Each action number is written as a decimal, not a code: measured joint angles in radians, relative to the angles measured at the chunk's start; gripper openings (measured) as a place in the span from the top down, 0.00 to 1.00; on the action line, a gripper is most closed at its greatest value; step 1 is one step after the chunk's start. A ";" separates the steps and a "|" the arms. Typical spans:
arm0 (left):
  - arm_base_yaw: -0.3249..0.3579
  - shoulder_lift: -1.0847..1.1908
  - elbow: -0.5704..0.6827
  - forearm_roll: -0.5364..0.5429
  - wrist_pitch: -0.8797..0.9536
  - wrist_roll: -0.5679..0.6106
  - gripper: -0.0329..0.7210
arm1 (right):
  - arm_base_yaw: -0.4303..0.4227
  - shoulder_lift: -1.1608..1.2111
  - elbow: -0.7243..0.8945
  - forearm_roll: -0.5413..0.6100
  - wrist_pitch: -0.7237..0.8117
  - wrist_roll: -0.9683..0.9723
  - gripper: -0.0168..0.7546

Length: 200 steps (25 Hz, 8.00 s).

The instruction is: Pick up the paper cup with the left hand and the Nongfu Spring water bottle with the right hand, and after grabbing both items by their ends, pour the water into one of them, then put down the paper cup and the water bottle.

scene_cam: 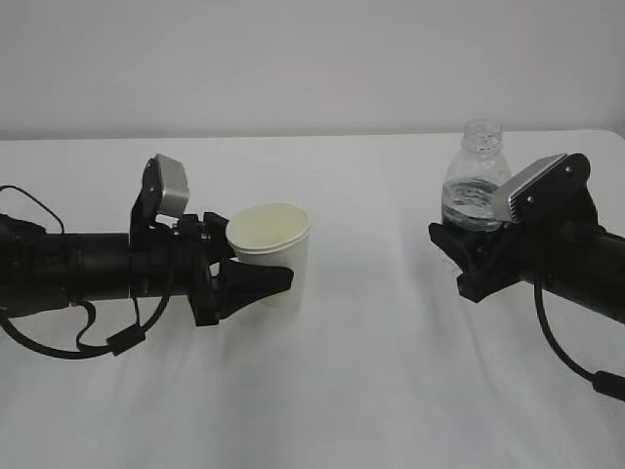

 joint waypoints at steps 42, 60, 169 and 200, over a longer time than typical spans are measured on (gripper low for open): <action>-0.164 0.000 0.000 -0.009 0.000 0.144 0.29 | 0.027 0.000 -0.070 -0.177 -0.006 -0.195 0.38; -0.164 0.000 0.000 0.022 0.000 0.146 0.29 | 0.053 0.000 -0.123 -0.177 0.022 -0.372 0.38; -0.249 0.000 0.000 -0.019 0.000 0.150 0.31 | 0.053 0.000 -0.136 -0.133 -0.159 -1.117 0.38; -0.249 0.000 0.000 -0.033 0.000 0.150 0.31 | 0.053 0.000 -0.136 -0.133 -0.164 -1.170 0.38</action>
